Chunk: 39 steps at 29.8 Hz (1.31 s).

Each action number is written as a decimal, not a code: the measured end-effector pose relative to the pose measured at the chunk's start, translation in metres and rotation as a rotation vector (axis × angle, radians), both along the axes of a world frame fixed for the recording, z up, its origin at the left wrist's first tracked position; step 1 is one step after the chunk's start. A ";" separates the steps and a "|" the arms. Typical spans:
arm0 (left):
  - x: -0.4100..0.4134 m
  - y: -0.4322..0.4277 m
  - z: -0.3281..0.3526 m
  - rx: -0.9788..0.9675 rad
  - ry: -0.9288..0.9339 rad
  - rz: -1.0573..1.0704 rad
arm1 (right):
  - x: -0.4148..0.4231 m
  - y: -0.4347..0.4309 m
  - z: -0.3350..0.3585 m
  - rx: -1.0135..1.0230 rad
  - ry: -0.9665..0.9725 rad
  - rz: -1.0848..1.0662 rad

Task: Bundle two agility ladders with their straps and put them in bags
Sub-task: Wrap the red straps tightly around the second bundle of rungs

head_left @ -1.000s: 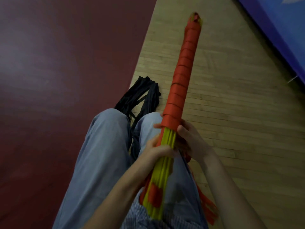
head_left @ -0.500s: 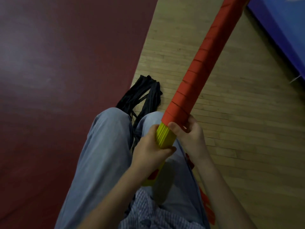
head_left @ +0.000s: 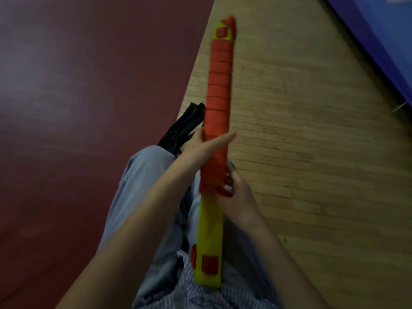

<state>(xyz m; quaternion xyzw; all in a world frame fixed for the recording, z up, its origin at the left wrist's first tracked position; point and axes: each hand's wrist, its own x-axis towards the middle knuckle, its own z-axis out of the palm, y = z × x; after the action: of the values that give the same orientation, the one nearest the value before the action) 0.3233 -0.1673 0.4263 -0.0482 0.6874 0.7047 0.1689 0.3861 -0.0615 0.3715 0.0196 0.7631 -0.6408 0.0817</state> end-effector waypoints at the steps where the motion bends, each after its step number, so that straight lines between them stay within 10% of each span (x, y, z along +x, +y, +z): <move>1: -0.004 0.004 -0.002 -0.025 0.042 0.066 | 0.001 -0.005 0.001 0.056 -0.011 0.023; 6: -0.007 -0.003 -0.002 -0.007 0.047 0.237 | -0.006 0.008 0.011 0.077 0.037 0.206; 12: 0.002 -0.019 0.003 0.306 0.030 -0.110 | -0.007 0.023 0.027 0.274 -0.179 0.629; 18: 0.007 -0.020 -0.009 0.553 0.021 -0.316 | 0.013 0.028 0.037 0.572 0.101 0.458; 24: 0.020 -0.017 -0.031 0.605 -0.071 -0.271 | 0.021 0.040 0.024 0.258 0.280 0.438; 35: 0.022 -0.014 -0.044 0.955 -0.175 -0.339 | 0.023 0.026 -0.001 -0.023 -0.297 0.472; 39: 0.026 -0.024 -0.038 0.615 -0.157 -0.282 | 0.029 0.017 0.007 -0.117 -0.199 0.332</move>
<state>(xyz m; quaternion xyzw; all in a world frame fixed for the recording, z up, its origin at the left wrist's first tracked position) 0.3495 -0.1917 0.3883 0.0462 0.4274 0.8428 0.3237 0.4150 -0.0444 0.3788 -0.0482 0.7055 -0.6567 0.2621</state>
